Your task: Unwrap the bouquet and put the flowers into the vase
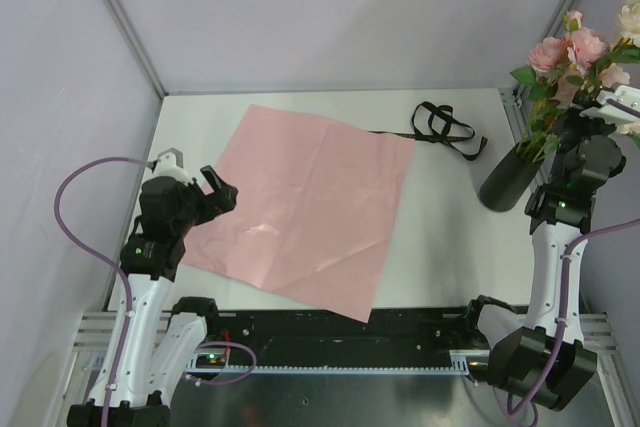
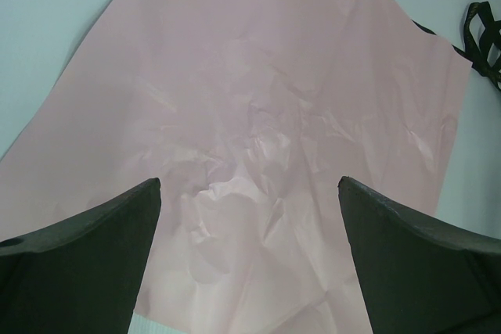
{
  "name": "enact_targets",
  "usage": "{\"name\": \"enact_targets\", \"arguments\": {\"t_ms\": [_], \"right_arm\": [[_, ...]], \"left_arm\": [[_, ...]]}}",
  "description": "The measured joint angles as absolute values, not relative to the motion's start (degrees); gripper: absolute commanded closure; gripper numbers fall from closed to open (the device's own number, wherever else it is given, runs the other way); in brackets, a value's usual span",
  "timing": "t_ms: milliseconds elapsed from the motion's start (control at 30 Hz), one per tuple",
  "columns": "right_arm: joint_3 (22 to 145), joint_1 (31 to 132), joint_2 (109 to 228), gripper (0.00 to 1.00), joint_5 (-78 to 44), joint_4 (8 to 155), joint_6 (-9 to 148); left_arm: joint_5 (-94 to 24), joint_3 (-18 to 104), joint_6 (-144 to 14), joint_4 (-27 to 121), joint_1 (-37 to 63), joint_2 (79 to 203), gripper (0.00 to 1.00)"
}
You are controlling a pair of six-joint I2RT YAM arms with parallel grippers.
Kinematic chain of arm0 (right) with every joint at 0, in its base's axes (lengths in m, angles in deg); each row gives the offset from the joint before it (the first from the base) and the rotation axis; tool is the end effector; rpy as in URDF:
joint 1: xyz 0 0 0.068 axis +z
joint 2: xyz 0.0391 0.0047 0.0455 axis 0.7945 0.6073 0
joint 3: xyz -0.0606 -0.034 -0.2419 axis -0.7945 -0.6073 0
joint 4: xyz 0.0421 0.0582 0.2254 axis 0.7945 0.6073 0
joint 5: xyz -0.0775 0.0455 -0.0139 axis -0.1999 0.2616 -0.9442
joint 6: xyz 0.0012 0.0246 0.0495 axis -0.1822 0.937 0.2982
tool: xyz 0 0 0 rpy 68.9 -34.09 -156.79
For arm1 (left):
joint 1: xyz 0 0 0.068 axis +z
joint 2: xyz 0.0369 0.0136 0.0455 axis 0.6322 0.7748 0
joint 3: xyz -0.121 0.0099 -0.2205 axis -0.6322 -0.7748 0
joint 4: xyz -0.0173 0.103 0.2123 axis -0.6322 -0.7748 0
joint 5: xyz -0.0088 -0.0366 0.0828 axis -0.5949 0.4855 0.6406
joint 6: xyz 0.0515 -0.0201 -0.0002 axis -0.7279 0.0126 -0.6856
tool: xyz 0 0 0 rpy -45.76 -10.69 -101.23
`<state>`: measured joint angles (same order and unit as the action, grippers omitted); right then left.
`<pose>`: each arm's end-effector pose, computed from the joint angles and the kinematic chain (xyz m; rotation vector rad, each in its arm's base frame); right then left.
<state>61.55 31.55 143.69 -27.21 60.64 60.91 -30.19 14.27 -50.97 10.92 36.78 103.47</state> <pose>0.1966 -0.0773 0.4000 0.2459 1.2411 -0.3640 0.1382 -0.0081 0.2910 -0.3781 2.0456 -0.3604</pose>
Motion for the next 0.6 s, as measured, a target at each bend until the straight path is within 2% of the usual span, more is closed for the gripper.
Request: {"name": "enact_targets", "arguments": {"t_ms": [300,600], "right_arm": [[62.69,31.55,142.4,1.0,-26.03,61.25,62.05],[58.29,31.53,145.02,1.0,-21.42,53.91,62.97]], "left_arm": [[-30.19,14.27,-50.97,10.92,36.78,103.49,0.0],[-30.19,14.27,-50.97,10.92,36.78,103.49,0.0]]}}
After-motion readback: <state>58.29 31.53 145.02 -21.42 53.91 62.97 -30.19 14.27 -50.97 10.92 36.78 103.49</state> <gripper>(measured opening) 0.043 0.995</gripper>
